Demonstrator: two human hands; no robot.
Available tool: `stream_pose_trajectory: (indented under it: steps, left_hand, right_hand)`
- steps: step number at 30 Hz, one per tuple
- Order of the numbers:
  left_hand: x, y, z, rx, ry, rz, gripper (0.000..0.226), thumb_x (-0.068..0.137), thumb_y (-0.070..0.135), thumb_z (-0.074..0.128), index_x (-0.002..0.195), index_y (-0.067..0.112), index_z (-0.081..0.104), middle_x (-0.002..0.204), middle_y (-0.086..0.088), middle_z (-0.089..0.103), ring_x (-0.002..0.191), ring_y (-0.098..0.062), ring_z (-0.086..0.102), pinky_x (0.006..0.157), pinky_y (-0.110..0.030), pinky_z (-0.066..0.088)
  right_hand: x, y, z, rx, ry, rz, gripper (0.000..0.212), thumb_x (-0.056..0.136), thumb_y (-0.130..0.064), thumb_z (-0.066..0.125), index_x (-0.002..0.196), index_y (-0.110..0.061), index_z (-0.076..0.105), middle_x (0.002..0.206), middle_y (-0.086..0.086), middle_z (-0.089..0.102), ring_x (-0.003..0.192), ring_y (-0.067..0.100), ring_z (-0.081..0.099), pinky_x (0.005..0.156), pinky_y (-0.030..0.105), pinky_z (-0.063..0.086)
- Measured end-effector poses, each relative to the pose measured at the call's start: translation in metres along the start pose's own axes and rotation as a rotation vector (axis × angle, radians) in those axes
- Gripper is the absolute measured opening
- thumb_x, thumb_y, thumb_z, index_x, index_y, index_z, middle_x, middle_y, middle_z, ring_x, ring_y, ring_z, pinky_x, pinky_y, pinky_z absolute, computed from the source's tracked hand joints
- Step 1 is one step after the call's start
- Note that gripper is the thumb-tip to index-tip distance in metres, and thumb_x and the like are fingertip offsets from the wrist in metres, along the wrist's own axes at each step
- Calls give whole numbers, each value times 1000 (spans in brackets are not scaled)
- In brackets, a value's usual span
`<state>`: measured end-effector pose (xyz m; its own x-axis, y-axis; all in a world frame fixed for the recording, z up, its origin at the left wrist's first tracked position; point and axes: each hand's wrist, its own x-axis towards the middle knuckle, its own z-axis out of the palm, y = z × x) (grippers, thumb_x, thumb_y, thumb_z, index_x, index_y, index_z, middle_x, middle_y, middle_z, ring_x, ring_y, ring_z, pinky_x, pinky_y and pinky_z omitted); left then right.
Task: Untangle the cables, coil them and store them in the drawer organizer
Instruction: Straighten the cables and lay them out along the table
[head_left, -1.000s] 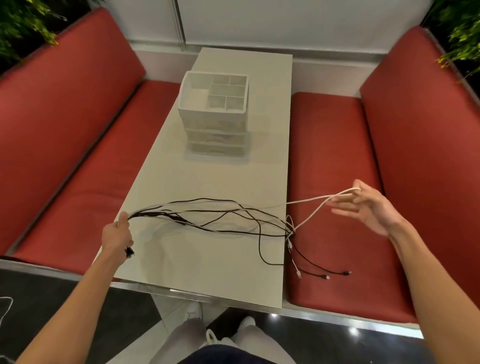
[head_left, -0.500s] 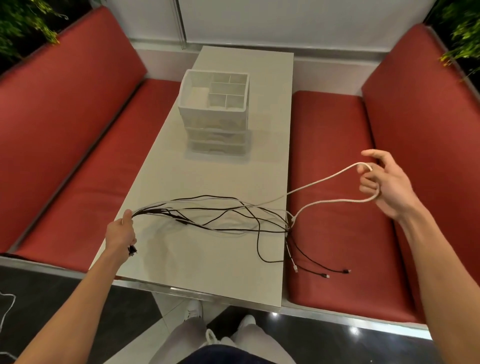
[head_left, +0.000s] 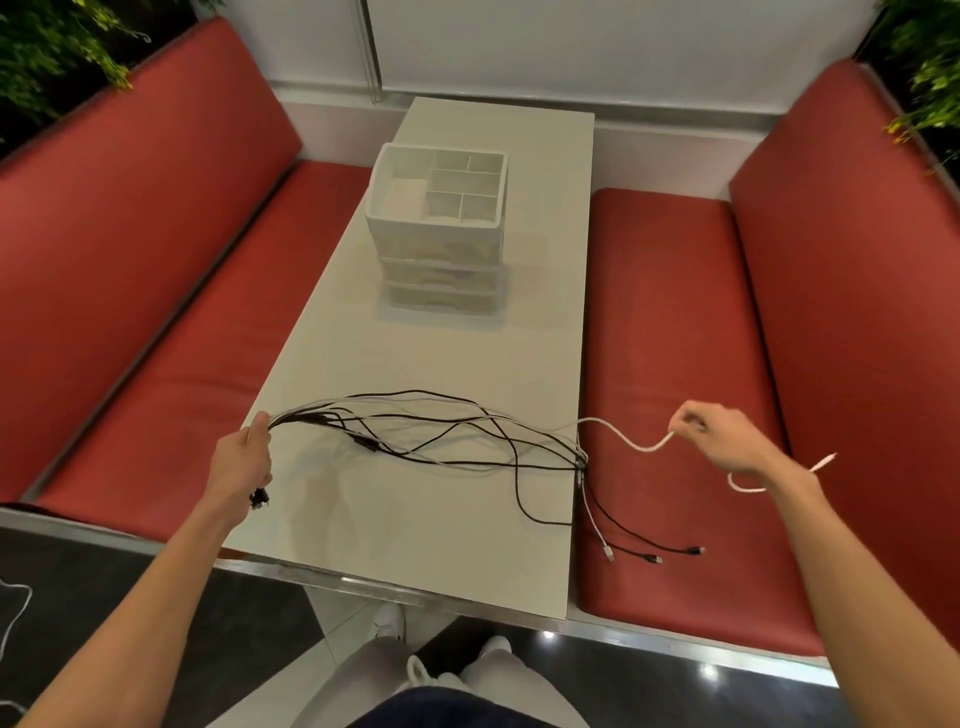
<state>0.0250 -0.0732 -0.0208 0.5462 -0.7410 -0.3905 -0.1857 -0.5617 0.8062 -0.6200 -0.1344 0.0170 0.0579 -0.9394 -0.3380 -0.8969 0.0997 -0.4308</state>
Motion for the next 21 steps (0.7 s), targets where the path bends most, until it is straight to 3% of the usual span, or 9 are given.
stream_pose_trajectory:
  steps: [3, 5, 7, 11, 13, 15, 18, 20, 21]
  left_hand:
    - [-1, 6, -8, 17, -62, 39, 44, 109, 47, 49, 79, 16, 48, 62, 1, 30, 52, -18, 24, 53, -31, 26]
    - [1, 9, -15, 23, -115, 66, 44, 110, 47, 49, 77, 17, 45, 61, 2, 29, 53, -17, 23, 52, -30, 23]
    - [4, 12, -21, 17, -178, 83, 45, 110, 48, 48, 75, 20, 41, 60, 4, 27, 54, -16, 20, 53, -30, 20]
    - [13, 22, -35, 49, -310, 86, 46, 111, 50, 46, 73, 24, 39, 63, 4, 23, 55, -15, 18, 53, -31, 15]
    - [18, 30, -42, 81, -376, 73, 47, 111, 52, 44, 73, 24, 39, 64, 3, 23, 54, -14, 18, 51, -29, 14]
    - [22, 39, -50, 102, -451, 69, 47, 111, 51, 43, 72, 24, 37, 65, 2, 20, 53, -13, 16, 50, -27, 12]
    - [25, 54, -65, 138, -581, 76, 48, 111, 50, 42, 71, 24, 37, 65, 2, 19, 52, -11, 15, 46, -23, 12]
    - [27, 62, -77, 195, -669, 84, 50, 111, 52, 44, 70, 23, 39, 63, 2, 21, 51, -13, 16, 45, -24, 13]
    - [29, 66, -83, 225, -711, 96, 51, 110, 54, 44, 70, 23, 39, 63, 2, 21, 51, -13, 16, 46, -26, 13]
  right_hand:
    - [9, 20, 63, 12, -22, 127, 21, 106, -23, 65, 90, -36, 62, 102, 2, 78, 97, 26, 72, 79, 33, 50]
    - [13, 16, 102, 8, -12, 203, 11, 106, -22, 63, 103, -33, 65, 116, 6, 75, 106, 29, 72, 89, 42, 59]
    - [17, -12, 133, 21, 81, 191, 18, 103, -20, 62, 119, -26, 67, 124, 9, 71, 116, 34, 69, 99, 48, 56]
    - [7, -152, 168, 279, 309, -31, 23, 101, -11, 62, 121, -22, 67, 122, 5, 68, 114, 29, 65, 99, 43, 50]
    - [-1, -232, 189, 318, 332, -195, 27, 101, -11, 64, 127, -17, 65, 127, 6, 66, 119, 27, 62, 105, 38, 43]
    - [-9, -306, 211, 301, 276, -359, 39, 101, -16, 63, 139, -14, 59, 139, 8, 61, 130, 28, 56, 114, 35, 38]
    - [-13, -397, 242, 163, 237, -587, 63, 101, -23, 61, 159, -11, 38, 162, 10, 44, 152, 29, 37, 130, 41, 26]
    - [-5, -439, 257, 53, 246, -654, 71, 103, -27, 60, 164, -14, 26, 170, 7, 36, 160, 26, 25, 135, 45, 13]
    - [2, -454, 263, 14, 241, -664, 69, 104, -28, 58, 164, -16, 26, 167, 6, 40, 159, 26, 28, 135, 47, 13]
